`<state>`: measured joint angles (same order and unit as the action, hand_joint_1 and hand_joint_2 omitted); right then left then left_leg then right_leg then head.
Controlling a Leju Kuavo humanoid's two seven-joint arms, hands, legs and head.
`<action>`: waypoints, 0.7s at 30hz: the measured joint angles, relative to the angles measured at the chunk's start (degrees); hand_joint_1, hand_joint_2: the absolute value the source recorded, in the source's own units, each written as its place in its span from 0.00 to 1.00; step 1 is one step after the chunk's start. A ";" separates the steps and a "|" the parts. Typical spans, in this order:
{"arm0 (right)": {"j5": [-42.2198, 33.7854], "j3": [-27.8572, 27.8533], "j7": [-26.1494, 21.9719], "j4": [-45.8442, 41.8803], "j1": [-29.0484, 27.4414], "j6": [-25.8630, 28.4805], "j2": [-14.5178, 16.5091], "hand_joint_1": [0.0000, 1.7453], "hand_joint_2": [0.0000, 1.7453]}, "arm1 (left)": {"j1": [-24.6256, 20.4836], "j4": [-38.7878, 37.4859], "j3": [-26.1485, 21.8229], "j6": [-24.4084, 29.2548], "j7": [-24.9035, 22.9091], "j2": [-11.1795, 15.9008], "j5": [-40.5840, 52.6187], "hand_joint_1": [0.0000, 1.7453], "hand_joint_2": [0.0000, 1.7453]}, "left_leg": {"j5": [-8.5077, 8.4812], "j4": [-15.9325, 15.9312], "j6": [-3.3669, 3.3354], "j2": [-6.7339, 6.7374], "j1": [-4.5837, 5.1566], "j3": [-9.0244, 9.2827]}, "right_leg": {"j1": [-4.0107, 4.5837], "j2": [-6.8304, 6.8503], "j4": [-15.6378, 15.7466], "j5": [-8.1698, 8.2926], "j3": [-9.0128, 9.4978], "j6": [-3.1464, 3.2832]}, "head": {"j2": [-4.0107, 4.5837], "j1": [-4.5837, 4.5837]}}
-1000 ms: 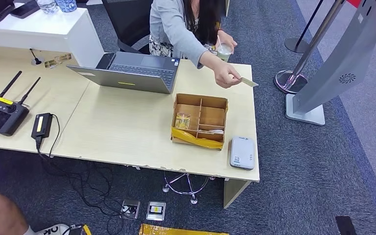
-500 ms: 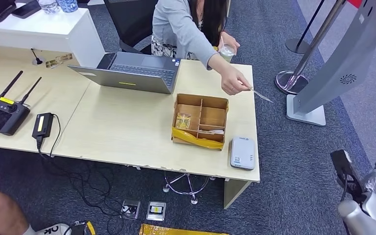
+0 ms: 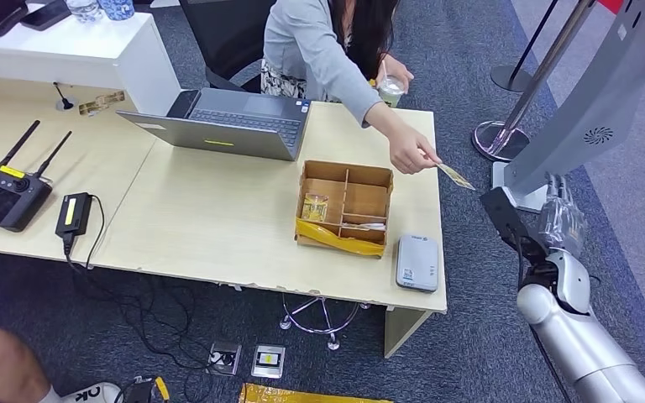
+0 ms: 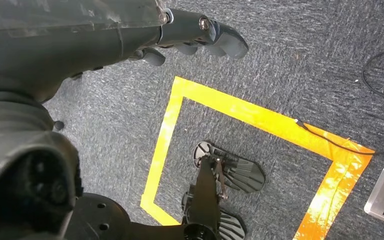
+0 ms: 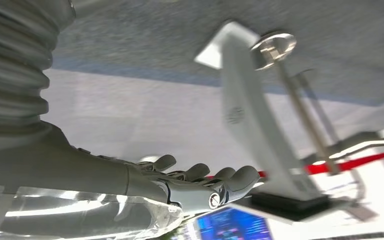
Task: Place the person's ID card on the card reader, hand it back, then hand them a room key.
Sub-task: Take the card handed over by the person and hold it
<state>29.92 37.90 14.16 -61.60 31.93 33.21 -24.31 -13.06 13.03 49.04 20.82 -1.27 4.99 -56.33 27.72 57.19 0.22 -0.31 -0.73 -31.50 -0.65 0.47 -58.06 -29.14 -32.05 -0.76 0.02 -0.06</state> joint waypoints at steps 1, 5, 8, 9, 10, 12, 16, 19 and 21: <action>0.17 0.43 -0.07 -1.07 0.07 -0.13 0.37 0.00 1.00 | -0.01 0.00 0.02 0.01 -0.01 -0.02 0.05 0.00 0.00 | 0.00 0.00 0.00 0.00 0.00 0.00 | 0.00 0.01 0.00 0.00 0.00 0.00 | 0.00 0.01; 0.04 1.70 -0.90 -4.27 0.30 -0.32 1.46 0.00 1.00 | 0.00 0.00 0.28 -0.17 -0.07 -0.08 0.28 0.00 0.00 | 0.00 0.00 0.00 -0.01 0.00 0.00 | 0.00 0.02 0.01 0.00 -0.01 0.00 | 0.00 0.00; -0.19 2.40 -1.34 -5.72 0.36 -0.33 2.03 0.00 1.00 | 0.00 0.00 0.38 -0.20 -0.27 -0.14 0.33 0.00 0.00 | 0.00 0.00 0.00 0.00 0.00 0.00 | 0.00 0.00 0.01 0.00 -0.02 0.00 | 0.00 0.01; -0.28 2.54 -1.38 -6.19 0.34 -0.36 2.16 0.00 1.00 | 0.01 0.00 0.38 -0.13 -0.33 -0.16 0.32 0.00 0.00 | 0.00 0.00 0.00 0.00 0.00 0.00 | 0.00 0.01 0.01 0.00 -0.03 0.00 | 0.00 0.01; -0.39 2.67 -1.42 -6.76 0.30 -0.43 2.26 0.00 1.00 | 0.01 0.00 0.38 -0.04 -0.38 -0.18 0.30 0.00 0.00 | 0.00 0.00 0.00 0.00 0.00 0.00 | 0.00 0.01 0.01 0.00 -0.03 0.00 | 0.00 0.01; -0.51 2.92 -1.46 -7.97 0.08 -0.64 2.42 0.00 1.00 | 0.03 0.00 0.38 0.13 -0.46 -0.20 0.21 0.00 0.00 | 0.00 0.00 0.00 0.00 0.00 0.00 | 0.00 0.00 0.01 0.00 -0.04 0.00 | 0.00 0.02; -0.34 3.36 -1.46 -10.40 -0.62 -0.95 2.65 0.00 1.00 | 0.09 -0.01 0.38 0.25 -0.63 -0.21 -0.12 0.00 0.00 | 0.00 0.00 0.00 0.00 0.00 0.00 | 0.00 -0.01 0.01 -0.01 -0.05 0.01 | 0.00 0.01; -0.01 3.90 -1.39 -11.96 -1.01 -1.13 2.72 0.00 1.00 | 0.10 0.00 0.38 0.31 -0.65 -0.22 -0.19 0.00 0.00 | 0.00 0.00 0.00 0.00 0.00 0.00 | 0.00 -0.01 0.01 -0.01 -0.05 0.01 | 0.00 0.02; 0.11 4.23 -1.29 -12.82 -1.22 -1.35 2.77 0.00 1.00 | 0.10 -0.01 0.38 0.35 -0.65 -0.23 -0.19 0.00 0.00 | 0.00 0.00 0.00 0.00 0.00 0.00 | 0.00 -0.01 0.01 -0.01 -0.06 0.01 | 0.00 0.01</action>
<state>30.03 42.13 12.87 -74.41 30.71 31.86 -21.54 -12.95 13.02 49.42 21.17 -1.92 4.76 -56.52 27.72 57.19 0.22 -0.31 -0.73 -31.50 -0.65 0.46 -58.05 -29.15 -32.10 -0.74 0.02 -0.05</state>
